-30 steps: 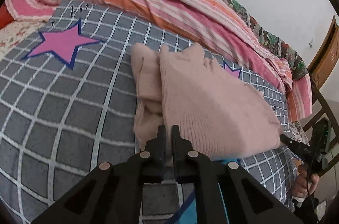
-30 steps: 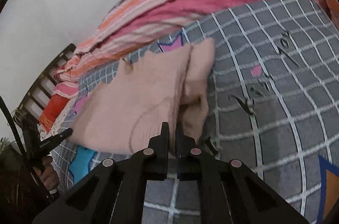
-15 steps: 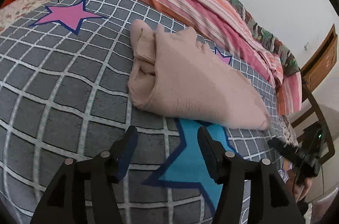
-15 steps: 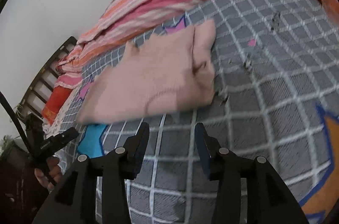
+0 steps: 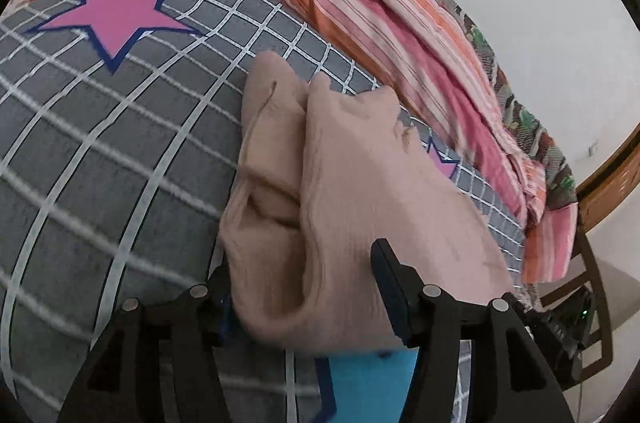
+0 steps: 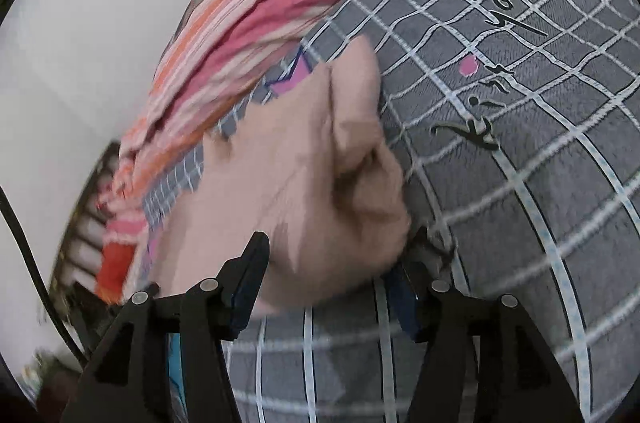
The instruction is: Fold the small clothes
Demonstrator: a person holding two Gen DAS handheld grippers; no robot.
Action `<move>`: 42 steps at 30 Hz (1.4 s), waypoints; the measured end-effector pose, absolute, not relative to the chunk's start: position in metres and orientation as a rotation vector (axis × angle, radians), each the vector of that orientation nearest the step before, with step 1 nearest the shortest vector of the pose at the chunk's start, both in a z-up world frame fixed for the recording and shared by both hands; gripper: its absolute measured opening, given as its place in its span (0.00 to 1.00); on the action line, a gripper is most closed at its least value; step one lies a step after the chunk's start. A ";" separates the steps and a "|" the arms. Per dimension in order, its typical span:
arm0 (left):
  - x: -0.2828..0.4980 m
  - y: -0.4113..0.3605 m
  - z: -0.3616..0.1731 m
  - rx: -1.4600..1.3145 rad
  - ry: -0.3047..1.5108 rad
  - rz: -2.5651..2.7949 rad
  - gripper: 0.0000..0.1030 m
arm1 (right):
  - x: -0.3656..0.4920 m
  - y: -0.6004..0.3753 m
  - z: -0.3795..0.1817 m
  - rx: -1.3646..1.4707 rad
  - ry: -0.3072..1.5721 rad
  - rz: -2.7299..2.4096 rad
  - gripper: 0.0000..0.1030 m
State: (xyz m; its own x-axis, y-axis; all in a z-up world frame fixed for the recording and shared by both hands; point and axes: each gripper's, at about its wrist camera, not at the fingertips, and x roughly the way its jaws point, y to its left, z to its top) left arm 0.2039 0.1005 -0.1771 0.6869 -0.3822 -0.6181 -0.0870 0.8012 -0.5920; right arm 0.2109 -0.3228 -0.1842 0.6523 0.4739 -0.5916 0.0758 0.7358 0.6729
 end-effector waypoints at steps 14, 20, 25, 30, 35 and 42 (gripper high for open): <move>0.177 0.105 -0.153 -0.574 0.771 -0.195 0.10 | 0.204 -0.325 -0.174 0.698 0.809 0.232 0.10; 0.130 0.107 -0.154 -0.563 0.782 -0.204 0.10 | 0.151 -0.324 -0.159 0.640 0.780 0.240 0.10; 0.104 0.105 -0.160 -0.530 0.802 -0.201 0.12 | 0.110 -0.327 -0.159 0.609 0.794 0.244 0.10; 0.099 0.110 -0.153 -0.436 0.795 -0.154 0.36 | 0.099 -0.331 -0.157 0.497 0.788 0.175 0.26; 0.118 0.125 -0.142 -0.457 0.759 -0.153 0.57 | 0.110 -0.335 -0.128 0.411 0.719 0.149 0.31; 0.158 0.121 -0.153 -0.468 0.812 -0.160 0.60 | 0.150 -0.270 -0.114 0.297 0.727 0.256 0.31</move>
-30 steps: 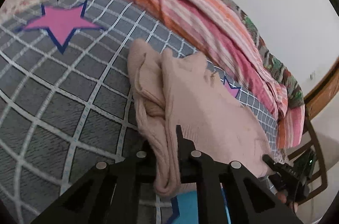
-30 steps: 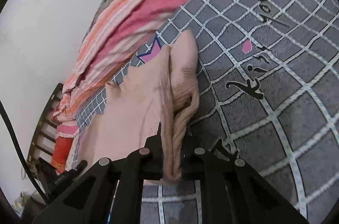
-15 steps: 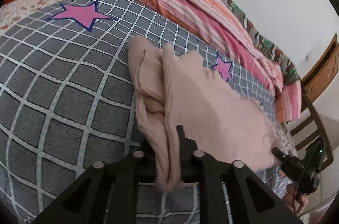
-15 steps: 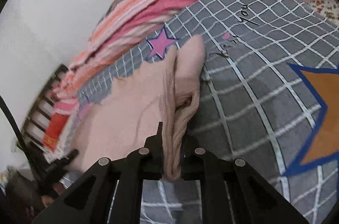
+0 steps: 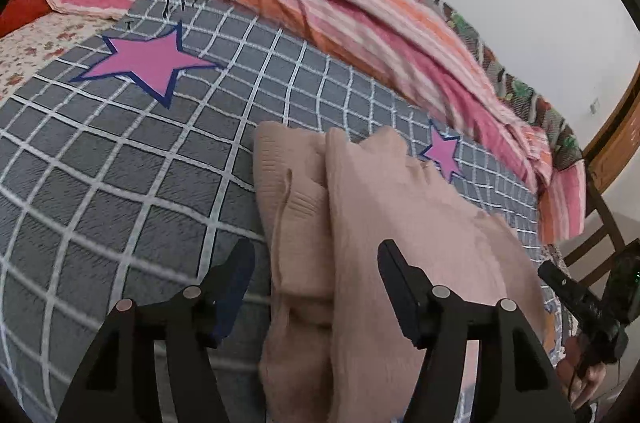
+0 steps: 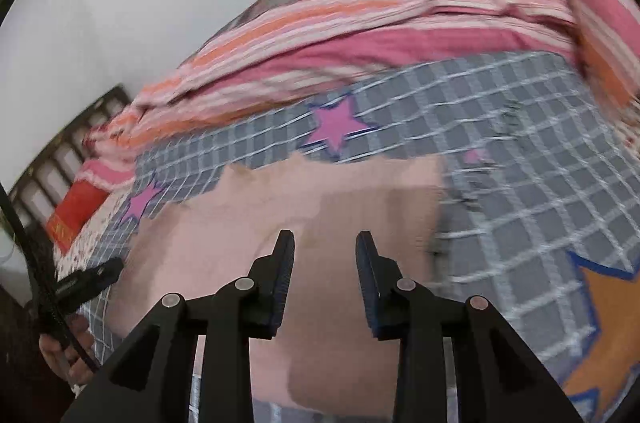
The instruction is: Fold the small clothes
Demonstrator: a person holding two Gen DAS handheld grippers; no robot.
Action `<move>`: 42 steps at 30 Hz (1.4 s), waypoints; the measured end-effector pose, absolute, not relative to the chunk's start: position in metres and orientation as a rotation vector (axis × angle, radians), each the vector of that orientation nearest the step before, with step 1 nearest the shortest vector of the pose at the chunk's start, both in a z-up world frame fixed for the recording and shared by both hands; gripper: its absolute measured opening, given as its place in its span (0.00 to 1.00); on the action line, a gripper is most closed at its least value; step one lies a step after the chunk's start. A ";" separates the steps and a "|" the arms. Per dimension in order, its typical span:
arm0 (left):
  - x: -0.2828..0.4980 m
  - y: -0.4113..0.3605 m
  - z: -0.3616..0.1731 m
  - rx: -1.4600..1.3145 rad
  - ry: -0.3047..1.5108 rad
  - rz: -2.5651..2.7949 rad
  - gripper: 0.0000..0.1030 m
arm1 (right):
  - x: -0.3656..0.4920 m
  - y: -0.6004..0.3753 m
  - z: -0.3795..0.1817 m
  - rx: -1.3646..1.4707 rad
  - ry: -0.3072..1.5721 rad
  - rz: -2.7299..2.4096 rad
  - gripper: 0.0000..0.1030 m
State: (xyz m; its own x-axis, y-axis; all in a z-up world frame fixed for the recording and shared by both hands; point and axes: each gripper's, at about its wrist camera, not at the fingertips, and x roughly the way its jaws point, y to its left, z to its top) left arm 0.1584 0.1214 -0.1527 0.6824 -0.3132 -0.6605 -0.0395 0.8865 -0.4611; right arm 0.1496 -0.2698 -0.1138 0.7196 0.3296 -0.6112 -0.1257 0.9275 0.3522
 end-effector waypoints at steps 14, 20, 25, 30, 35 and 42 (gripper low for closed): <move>0.155 0.143 -0.167 -0.578 0.786 -0.227 0.64 | 0.247 -0.150 -0.151 0.096 0.953 0.189 0.32; 0.146 0.153 -0.168 -0.578 0.801 -0.252 0.64 | 0.294 -0.138 -0.163 0.122 1.038 0.166 0.32; 0.142 0.161 -0.169 -0.592 0.805 -0.283 0.64 | 0.306 -0.134 -0.169 0.107 1.018 0.132 0.32; 0.139 0.160 -0.169 -0.585 0.813 -0.329 0.67 | 0.288 -0.130 -0.159 0.100 1.032 0.163 0.32; 0.130 0.155 -0.171 -0.548 0.810 -0.384 0.68 | 0.240 -0.125 -0.147 0.066 0.982 0.180 0.32; 0.113 0.151 -0.173 -0.500 0.805 -0.418 0.68 | 0.168 -0.125 -0.144 0.035 0.895 0.174 0.32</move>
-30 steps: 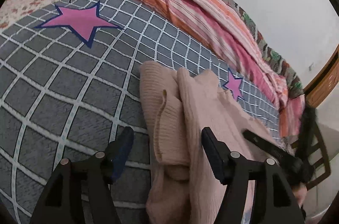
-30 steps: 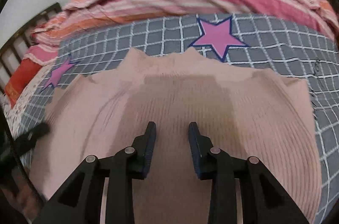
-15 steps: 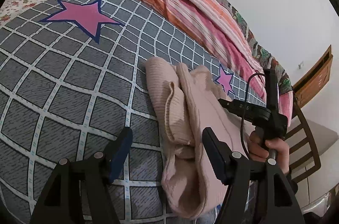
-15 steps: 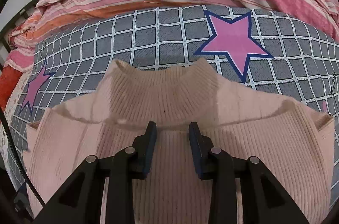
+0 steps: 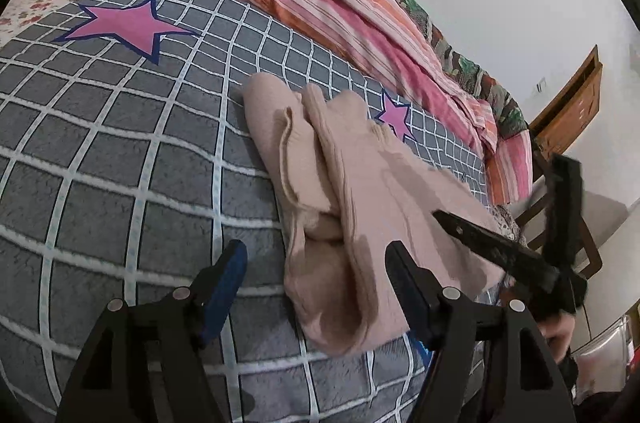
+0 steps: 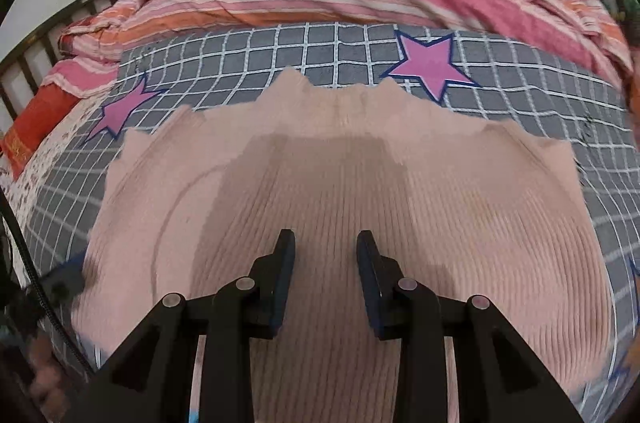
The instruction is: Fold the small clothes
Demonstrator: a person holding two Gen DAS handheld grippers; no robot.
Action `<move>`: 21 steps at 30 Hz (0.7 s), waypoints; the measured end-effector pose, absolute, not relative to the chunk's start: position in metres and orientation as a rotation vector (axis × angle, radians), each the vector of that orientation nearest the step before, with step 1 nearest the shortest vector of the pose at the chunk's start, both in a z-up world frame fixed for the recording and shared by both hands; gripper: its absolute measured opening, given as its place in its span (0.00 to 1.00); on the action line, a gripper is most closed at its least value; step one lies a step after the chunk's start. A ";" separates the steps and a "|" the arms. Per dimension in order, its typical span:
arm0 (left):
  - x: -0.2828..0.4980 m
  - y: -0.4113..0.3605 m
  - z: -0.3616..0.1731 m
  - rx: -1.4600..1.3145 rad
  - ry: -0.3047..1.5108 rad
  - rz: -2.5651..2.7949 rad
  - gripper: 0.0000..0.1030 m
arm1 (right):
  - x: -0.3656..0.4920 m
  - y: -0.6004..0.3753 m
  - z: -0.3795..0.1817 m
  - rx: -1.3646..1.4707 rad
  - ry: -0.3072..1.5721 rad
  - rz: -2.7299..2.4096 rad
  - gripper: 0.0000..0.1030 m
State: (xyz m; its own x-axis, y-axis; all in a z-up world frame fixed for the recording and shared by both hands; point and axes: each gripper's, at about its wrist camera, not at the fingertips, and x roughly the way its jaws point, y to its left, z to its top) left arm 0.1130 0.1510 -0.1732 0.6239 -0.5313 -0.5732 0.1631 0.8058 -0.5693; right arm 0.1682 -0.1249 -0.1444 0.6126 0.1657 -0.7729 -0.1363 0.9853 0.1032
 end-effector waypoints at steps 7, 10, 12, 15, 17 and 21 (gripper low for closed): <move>0.104 0.140 -0.175 -0.523 0.840 -0.429 0.68 | 0.116 -0.126 -0.153 0.043 0.902 0.189 0.32; 0.107 0.135 -0.178 -0.542 0.852 -0.432 0.68 | 0.092 -0.126 -0.155 0.003 0.892 0.191 0.32; 0.113 0.131 -0.178 -0.544 0.848 -0.432 0.68 | 0.079 -0.131 -0.152 0.021 0.910 0.215 0.32; 0.124 0.128 -0.177 -0.568 0.834 -0.424 0.66 | 0.066 -0.146 -0.139 0.072 0.901 0.269 0.32; 0.132 0.128 -0.176 -0.590 0.818 -0.412 0.66 | 0.060 -0.159 -0.130 0.071 0.868 0.259 0.32; 0.152 0.128 -0.181 -0.636 0.829 -0.361 0.49 | 0.058 -0.200 -0.126 0.101 0.853 0.192 0.32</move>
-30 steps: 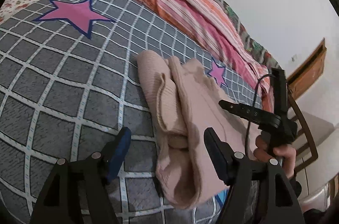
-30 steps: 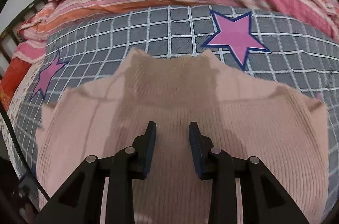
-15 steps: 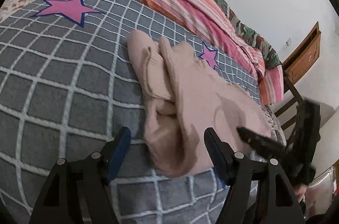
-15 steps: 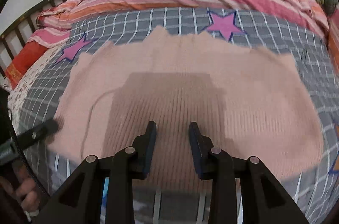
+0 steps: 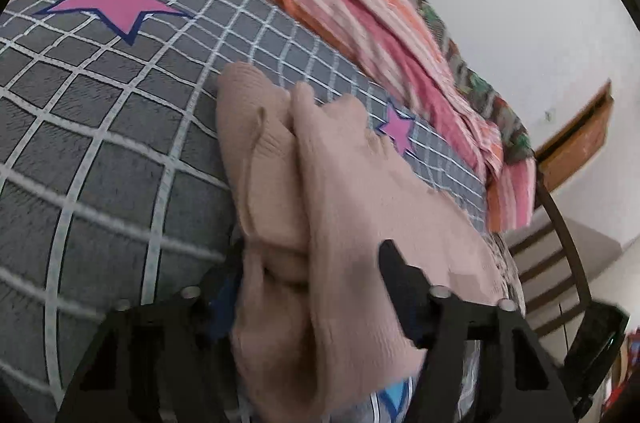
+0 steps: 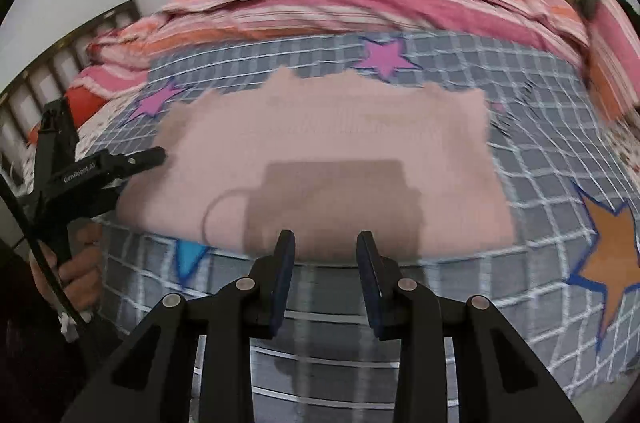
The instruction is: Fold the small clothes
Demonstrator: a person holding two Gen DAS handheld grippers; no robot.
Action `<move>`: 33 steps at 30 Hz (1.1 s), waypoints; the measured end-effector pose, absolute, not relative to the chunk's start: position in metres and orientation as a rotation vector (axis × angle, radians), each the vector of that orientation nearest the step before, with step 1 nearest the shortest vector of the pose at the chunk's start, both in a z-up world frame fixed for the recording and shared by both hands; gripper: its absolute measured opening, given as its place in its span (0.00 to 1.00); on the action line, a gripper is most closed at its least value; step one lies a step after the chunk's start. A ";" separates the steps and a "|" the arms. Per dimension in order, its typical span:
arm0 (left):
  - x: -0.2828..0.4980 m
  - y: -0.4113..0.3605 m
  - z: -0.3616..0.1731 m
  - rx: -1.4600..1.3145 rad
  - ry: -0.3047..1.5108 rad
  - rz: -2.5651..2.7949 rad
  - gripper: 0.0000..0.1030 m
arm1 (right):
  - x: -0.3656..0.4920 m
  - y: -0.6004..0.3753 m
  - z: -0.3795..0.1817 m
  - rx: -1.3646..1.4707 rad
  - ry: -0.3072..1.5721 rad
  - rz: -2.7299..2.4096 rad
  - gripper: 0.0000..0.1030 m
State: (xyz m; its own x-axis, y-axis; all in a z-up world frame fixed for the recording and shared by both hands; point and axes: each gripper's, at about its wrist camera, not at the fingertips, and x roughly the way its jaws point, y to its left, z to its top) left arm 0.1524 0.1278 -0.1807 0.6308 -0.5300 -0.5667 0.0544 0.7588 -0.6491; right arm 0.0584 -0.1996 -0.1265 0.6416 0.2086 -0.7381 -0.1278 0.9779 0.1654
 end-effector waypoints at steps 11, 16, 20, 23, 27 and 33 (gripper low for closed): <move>0.168 0.099 -0.115 -0.591 0.787 -0.285 0.21 | 0.058 -0.299 -0.130 0.267 0.823 0.099 0.32; 0.172 0.042 -0.064 -0.455 0.764 -0.234 0.21 | 0.057 -0.344 -0.120 0.320 0.758 0.074 0.32; 0.173 -0.024 -0.039 -0.348 0.751 -0.228 0.20 | 0.059 -0.372 -0.117 0.320 0.731 0.035 0.32; 0.170 -0.073 -0.038 -0.285 0.759 -0.236 0.20 | 0.058 -0.392 -0.116 0.326 0.719 0.004 0.32; 0.164 -0.145 -0.065 -0.227 0.814 -0.302 0.20 | 0.051 -0.415 -0.120 0.350 0.715 -0.024 0.32; 0.164 -0.208 -0.127 -0.159 0.952 -0.438 0.23 | 0.041 -0.429 -0.127 0.382 0.726 -0.029 0.32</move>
